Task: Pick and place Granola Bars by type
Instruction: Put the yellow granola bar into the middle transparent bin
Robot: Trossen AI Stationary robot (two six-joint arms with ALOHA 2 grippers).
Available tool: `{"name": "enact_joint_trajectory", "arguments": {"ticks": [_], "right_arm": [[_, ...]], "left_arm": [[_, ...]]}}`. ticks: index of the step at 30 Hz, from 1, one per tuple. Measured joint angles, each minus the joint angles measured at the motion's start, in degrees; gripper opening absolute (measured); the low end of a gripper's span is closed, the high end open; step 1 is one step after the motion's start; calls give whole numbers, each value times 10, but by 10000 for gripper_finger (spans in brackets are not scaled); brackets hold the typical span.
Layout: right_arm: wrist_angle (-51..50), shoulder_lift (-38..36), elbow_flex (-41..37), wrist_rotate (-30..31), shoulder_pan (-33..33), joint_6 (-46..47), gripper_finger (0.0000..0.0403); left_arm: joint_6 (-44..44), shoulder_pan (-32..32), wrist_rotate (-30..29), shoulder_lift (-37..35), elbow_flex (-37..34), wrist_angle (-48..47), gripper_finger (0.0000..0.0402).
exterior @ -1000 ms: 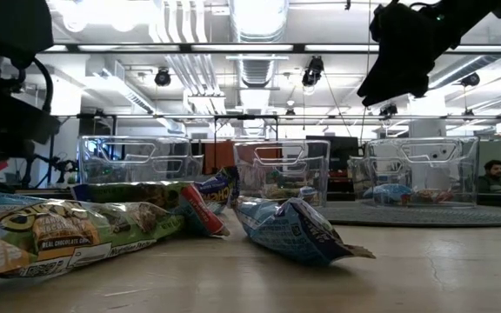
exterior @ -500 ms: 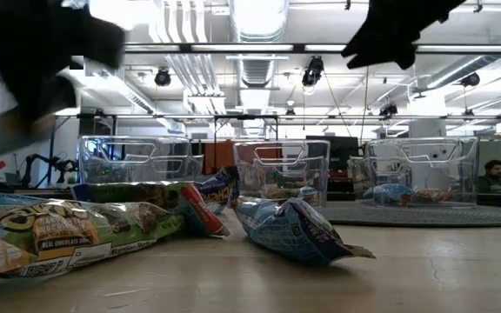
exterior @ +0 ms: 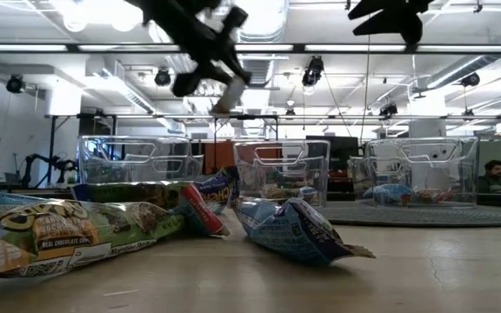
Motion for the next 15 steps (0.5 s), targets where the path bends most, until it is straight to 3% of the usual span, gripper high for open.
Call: {"name": "enact_joint_trajectory", "arguments": {"ticks": [8,15], "right_arm": [[-73,-21,-1,1,0,41,173],[-83,-17,-5,1,0,59,173]], "left_arm": [[52,46,56,190,178,7,48],[112,55,24,323,299,-22,50]]}}
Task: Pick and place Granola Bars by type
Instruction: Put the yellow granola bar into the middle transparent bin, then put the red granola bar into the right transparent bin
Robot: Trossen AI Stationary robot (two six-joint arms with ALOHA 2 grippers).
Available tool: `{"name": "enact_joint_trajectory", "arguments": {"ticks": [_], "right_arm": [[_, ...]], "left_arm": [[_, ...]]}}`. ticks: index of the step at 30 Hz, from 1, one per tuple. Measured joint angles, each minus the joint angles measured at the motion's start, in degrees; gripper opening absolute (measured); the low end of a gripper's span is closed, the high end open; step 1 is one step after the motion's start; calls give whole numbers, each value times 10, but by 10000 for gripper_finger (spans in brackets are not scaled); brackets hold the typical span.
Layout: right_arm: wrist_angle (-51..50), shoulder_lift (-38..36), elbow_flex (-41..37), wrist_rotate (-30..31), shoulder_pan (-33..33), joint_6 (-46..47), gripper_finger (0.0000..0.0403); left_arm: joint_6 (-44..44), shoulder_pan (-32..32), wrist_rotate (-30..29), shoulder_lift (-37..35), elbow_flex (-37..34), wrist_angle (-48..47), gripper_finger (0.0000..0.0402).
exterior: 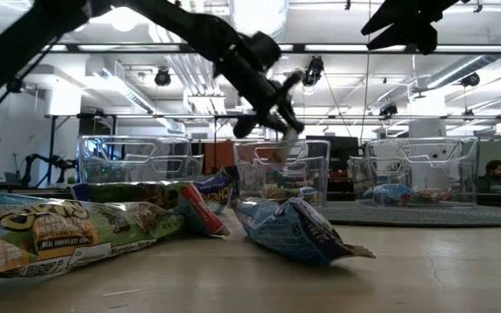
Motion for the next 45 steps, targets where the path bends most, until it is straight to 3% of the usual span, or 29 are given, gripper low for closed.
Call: {"name": "enact_joint_trajectory", "arguments": {"ticks": [7,10,18,20,23,30,35,45], "right_arm": [[1,3,0,0,0,0,173],[0,5,-2,0,0,-1,173],[-2,14,-15,-1,0,0,173],[1,22,-19,-1,0,6,173],[7,34,-27,-1,0,13,173],[21,82,-30,-21,0,13,173],[18,115,-30,-92,0,2,173],[21,123,4,-98,1,8,173]], "left_arm": [[12,-3,-20,43,32,-94,93],[22,-9,-58,34,31,-100,123],[121,-44,-37,-72,32,-176,158],[147,-71,-51,-103,31,-216,158],[150,-122,-119,-138,31,-283,158],[88,-251,-286,-156,14,-393,158],[-16,-294,-298,-160,-25,-396,158],[-111,-328,-309,-213,-95,-368,158]]}}
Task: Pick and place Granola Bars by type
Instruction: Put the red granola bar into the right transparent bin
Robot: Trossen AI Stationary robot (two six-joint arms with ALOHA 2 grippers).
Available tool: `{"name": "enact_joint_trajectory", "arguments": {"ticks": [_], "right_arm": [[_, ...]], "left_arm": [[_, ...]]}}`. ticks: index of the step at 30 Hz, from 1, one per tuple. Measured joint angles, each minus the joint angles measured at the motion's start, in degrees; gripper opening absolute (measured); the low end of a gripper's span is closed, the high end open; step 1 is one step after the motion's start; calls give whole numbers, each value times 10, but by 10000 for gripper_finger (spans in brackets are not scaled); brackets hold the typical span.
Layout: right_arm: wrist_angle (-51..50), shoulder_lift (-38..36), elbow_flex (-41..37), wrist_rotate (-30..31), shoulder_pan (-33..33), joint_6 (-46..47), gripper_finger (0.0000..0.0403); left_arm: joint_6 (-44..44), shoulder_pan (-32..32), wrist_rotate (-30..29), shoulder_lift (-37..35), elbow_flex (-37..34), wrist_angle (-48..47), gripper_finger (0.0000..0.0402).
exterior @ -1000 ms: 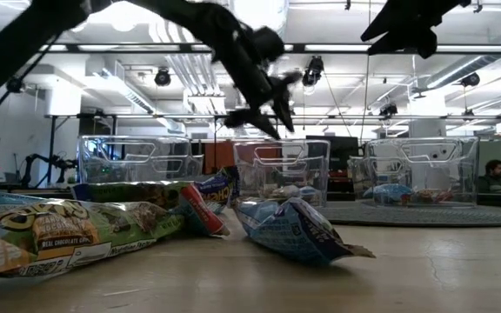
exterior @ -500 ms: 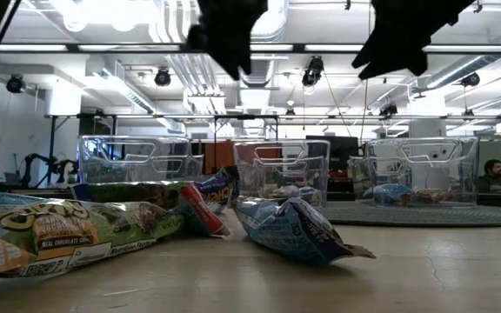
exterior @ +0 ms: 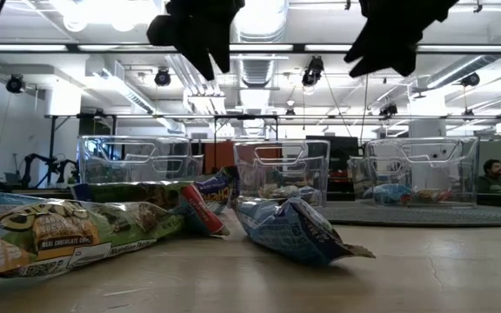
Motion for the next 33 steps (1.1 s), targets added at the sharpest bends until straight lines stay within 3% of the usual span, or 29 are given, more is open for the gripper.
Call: {"name": "enact_joint_trajectory", "arguments": {"ticks": [16,20,24,27,33], "right_arm": [[-98,-3,4,-27,26,65,173],[-95,12,0,-39,43,61,173],[-94,13,0,-38,44,59,173],[-93,10,0,-29,44,63,173],[-90,8,0,-21,44,66,173]], "left_arm": [[-98,-17,-12,-108,-173,69,158],[-103,-23,7,-143,-245,160,158],[-120,-25,67,-167,-318,293,158],[-130,-32,101,-163,-355,344,158],[-199,-59,104,-153,-381,402,158]]}}
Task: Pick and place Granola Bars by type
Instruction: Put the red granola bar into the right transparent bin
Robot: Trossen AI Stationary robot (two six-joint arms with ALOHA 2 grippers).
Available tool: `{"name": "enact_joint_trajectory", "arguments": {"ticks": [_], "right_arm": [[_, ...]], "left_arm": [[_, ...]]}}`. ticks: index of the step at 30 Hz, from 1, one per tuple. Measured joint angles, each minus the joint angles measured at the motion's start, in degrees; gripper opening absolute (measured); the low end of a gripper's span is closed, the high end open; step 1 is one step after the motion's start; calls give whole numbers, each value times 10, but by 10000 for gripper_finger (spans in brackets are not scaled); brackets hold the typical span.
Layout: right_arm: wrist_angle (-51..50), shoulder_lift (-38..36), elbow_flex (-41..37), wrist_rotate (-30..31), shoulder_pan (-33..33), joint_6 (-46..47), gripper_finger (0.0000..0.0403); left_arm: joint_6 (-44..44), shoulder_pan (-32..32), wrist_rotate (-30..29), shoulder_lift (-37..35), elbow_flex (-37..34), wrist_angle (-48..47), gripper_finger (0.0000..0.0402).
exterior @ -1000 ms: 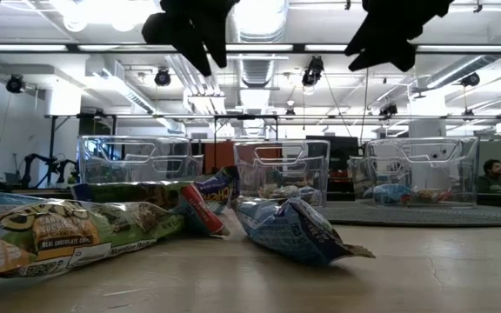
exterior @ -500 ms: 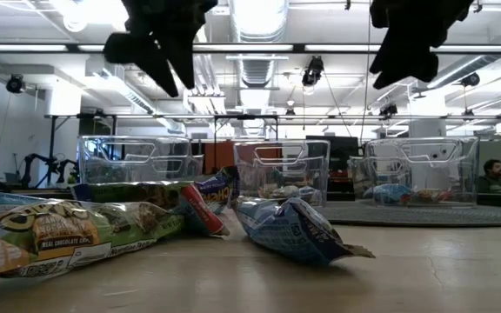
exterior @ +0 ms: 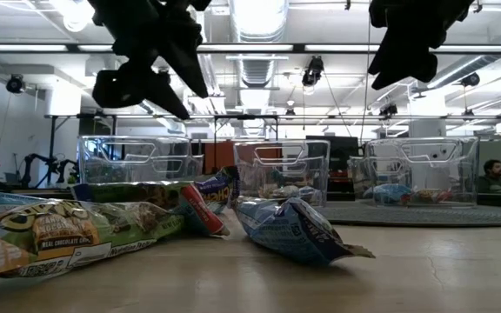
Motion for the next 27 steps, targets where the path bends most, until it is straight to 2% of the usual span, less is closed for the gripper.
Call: {"name": "enact_joint_trajectory", "arguments": {"ticks": [3,6,13,19,27], "right_arm": [[2,0,0,2,0,1,173],[2,0,0,6,0,2,173],[1,0,0,14,0,2,173],[1,0,0,14,0,2,173],[1,0,0,14,0,-3,173]], "left_arm": [[-70,-3,-28,8,0,-27,158],[-97,-4,-32,25,1,-38,158],[-84,-17,-32,83,56,-64,158],[-86,-18,-38,141,105,-184,158],[-81,-16,-45,162,111,-165,158]]}}
